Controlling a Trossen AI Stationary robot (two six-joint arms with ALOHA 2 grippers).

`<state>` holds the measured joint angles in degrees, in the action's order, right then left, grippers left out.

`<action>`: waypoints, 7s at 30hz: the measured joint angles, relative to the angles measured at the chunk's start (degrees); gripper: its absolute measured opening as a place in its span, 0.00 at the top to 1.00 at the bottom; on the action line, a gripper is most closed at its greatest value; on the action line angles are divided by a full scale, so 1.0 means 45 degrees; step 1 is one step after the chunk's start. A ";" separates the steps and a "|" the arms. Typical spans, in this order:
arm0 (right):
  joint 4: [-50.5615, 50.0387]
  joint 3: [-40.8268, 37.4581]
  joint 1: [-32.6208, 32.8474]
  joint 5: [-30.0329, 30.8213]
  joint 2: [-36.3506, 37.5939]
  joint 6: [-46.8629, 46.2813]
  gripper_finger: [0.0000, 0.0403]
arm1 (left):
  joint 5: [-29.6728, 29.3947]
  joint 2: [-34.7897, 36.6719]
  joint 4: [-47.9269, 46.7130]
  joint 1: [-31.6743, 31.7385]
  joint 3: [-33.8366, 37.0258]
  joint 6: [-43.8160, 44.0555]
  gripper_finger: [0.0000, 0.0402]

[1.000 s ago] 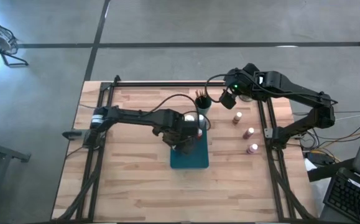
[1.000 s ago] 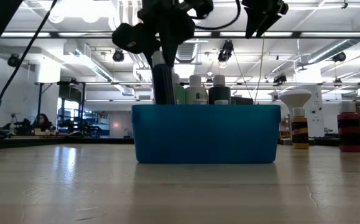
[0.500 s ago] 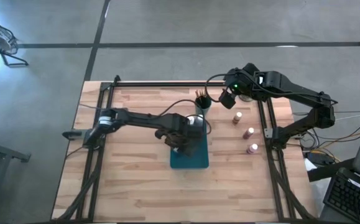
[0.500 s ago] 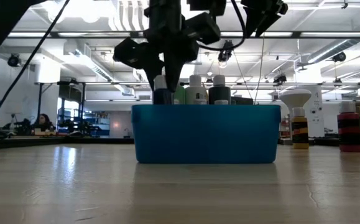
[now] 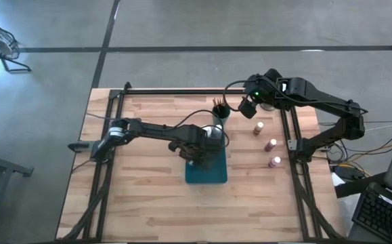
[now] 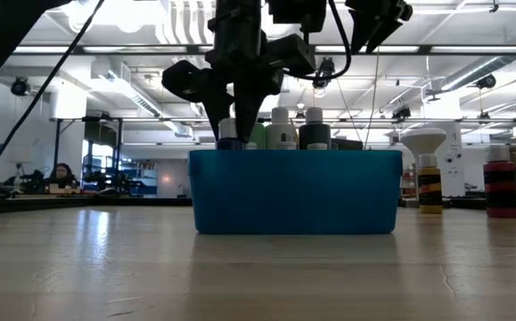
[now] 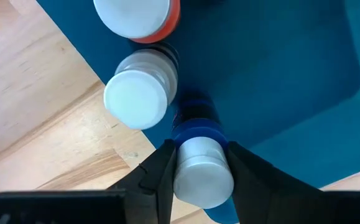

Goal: Pick & Place Paint Supplies
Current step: Put the small blue paint bottle into the blue bin, then put the small yellow paint bottle into the blue bin

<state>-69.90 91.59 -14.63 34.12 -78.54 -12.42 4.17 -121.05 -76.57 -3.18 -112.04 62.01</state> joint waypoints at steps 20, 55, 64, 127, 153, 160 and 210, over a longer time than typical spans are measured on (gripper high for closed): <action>0.0015 0.0000 -0.0002 -0.0001 0.0003 -0.0002 0.10 | -0.0051 0.0001 0.0447 -0.0029 0.0440 0.0166 0.69; 0.0066 0.0000 -0.0005 -0.0003 0.0005 -0.0002 0.10 | -0.0070 0.0029 0.0770 -0.0029 0.0604 0.0489 0.63; 0.0066 0.0000 -0.0001 -0.0003 0.0000 -0.0002 0.10 | -0.0099 0.0029 0.0722 -0.0029 0.0570 0.0522 0.61; 0.0076 0.0000 -0.0005 0.0001 0.0002 -0.0001 0.10 | -0.3345 0.4440 -0.2907 -0.1914 0.1216 -0.1357 0.49; 0.0076 0.0000 -0.0002 0.0002 0.0000 0.0002 0.10 | -0.5856 1.4607 0.5271 -0.2089 1.1480 -1.0907 0.63; 0.0076 0.0000 -0.0002 0.0002 0.0002 0.0001 0.10 | -0.5622 1.5327 0.7361 -0.2069 1.3759 -1.1497 0.67; 0.0077 0.0000 -0.0003 0.0001 0.0002 0.0001 0.10 | -0.5539 2.1400 1.5755 -0.2089 2.4142 -1.1582 0.98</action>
<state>-69.55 91.59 -14.65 34.12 -78.53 -12.41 -20.75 -24.75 -5.67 -12.58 -3.40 9.89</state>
